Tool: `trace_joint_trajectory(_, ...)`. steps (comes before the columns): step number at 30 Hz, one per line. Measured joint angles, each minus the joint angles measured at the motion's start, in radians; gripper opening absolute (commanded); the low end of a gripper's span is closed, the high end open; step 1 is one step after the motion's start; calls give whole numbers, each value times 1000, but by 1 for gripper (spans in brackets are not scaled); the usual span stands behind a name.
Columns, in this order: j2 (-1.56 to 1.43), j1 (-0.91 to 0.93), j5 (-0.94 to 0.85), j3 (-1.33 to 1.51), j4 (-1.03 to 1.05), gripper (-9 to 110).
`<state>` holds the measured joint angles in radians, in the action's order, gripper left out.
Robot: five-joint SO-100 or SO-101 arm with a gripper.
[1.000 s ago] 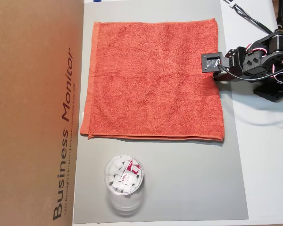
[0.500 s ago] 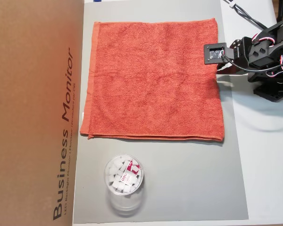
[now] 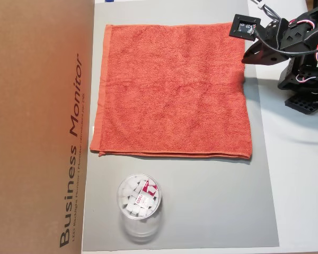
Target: Fold the blanket.
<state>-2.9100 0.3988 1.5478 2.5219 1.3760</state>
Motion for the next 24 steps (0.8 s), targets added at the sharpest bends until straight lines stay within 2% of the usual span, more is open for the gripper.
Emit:
trace_joint_trajectory(10, 12, 186, 127, -86, 0, 2)
trace_joint_trajectory(24, 12, 476, 133, -103, 0, 3)
